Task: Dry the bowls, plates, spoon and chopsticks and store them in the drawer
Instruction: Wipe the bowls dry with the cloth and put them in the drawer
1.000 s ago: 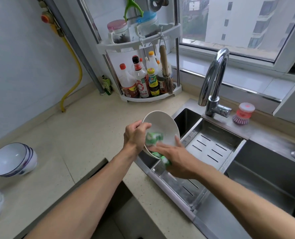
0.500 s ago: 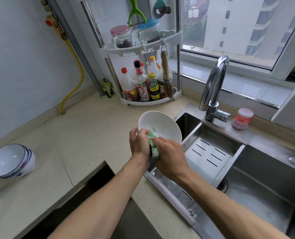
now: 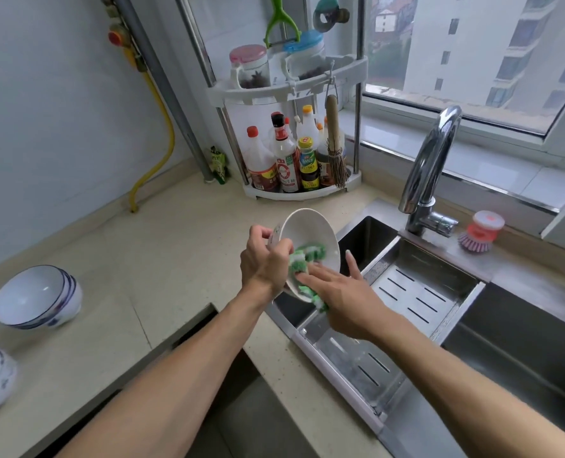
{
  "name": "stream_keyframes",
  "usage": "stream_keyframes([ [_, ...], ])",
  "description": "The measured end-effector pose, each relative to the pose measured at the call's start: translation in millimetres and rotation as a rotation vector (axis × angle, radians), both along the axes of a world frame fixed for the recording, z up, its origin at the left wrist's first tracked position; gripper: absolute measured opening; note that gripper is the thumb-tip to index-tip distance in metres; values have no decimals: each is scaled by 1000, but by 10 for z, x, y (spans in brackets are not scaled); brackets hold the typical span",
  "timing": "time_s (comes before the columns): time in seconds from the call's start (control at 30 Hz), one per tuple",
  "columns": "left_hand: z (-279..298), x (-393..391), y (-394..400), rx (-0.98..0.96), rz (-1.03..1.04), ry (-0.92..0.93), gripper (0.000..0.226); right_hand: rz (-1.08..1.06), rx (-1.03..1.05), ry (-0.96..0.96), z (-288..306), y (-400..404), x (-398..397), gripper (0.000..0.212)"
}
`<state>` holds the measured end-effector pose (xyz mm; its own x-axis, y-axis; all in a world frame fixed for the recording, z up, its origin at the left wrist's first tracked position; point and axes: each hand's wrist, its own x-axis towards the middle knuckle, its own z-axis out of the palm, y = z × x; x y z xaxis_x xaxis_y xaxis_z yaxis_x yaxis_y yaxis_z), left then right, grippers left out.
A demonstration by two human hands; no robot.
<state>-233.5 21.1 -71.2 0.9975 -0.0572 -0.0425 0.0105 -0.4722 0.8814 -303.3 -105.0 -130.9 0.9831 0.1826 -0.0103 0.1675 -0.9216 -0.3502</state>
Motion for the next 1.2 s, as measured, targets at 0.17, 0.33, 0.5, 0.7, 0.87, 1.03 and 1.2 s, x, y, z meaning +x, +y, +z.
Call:
stream_keyframes([
  [0.17,-48,36,-51,-33,102,-28,41,-40,486,69,15,298,2,73],
  [0.33,-59,141,55,-12,-45,135,32,162,135,-145,-123,-179,-27,66],
  [0.5,54,290,35,-185,-93,461,49,167,-56,-478,-199,-274,-6,39],
  [0.7,-220,-53,-65,-617,21,416,64,-26,5,-595,-28,11,70,20],
  [0.87,-184,-106,-195,-572,206,235,11,-57,304,-404,-3,119,40,42],
  [1.03,-97,-56,-138,-319,117,59,20,-7,-16,-157,-31,-203,51,69],
  [1.2,-109,-42,-126,-217,158,10,27,60,422,61,87,73,-45,71],
])
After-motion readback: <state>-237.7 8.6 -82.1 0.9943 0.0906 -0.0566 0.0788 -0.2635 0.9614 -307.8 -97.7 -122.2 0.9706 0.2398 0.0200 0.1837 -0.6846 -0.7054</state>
